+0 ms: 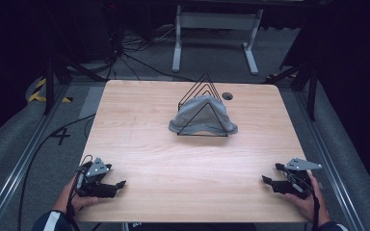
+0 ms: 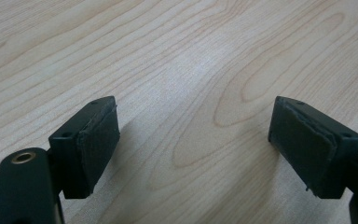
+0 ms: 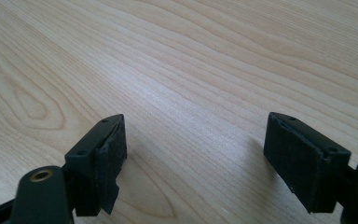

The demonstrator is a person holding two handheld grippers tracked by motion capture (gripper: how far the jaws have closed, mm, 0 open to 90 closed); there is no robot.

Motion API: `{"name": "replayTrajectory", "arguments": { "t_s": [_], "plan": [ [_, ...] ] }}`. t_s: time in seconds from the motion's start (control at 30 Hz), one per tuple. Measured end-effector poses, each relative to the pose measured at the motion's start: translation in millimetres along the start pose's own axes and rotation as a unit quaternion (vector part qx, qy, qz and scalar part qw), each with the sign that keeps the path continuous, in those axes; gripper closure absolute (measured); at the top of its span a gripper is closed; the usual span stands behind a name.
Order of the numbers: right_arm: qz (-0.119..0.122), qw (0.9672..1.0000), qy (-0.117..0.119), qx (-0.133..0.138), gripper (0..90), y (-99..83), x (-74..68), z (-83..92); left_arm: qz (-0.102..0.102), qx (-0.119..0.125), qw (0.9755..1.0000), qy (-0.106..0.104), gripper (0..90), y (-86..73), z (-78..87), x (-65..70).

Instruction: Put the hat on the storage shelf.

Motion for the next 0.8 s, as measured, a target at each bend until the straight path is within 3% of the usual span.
{"name": "replayTrajectory", "arguments": {
  "t_s": [0.17, 0.33, 0.5, 0.57, 0.8],
  "plan": [
    [0.000, 1.0000, 0.000, 0.000, 21.4, 0.0, 0.0, 0.0, 0.005, -0.003, 1.0000, -0.001, 15.3, -0.2, -0.3, 0.6],
    [0.000, 1.0000, -0.001, -0.001, 21.4, -0.1, 0.4, 0.2, -0.006, -0.005, 1.0000, 0.003, 14.4, 0.5, -0.5, -1.9],
    [-0.001, 1.0000, -0.002, 0.000, 21.4, 0.0, 0.6, 0.0, 0.002, -0.002, 1.0000, 0.001, 13.9, 1.2, -2.0, -0.7],
    [-0.002, 1.0000, -0.003, 0.000, 21.4, -0.1, 0.9, 0.1, -0.006, -0.002, 1.0000, 0.003, 13.5, 1.8, -2.2, -2.4],
    [-0.001, 1.0000, -0.004, -0.001, 21.3, -0.4, 1.6, 0.5, 0.002, -0.001, 1.0000, 0.003, 13.5, 1.7, -2.4, -1.3]
  ]
}}
Point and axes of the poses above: each handheld gripper's, and its own axes: z roughly backward along the jaws, y roughly out of its top, x roughly to its right, the point moved 10 cm from there along -z, roughly forward along the jaws
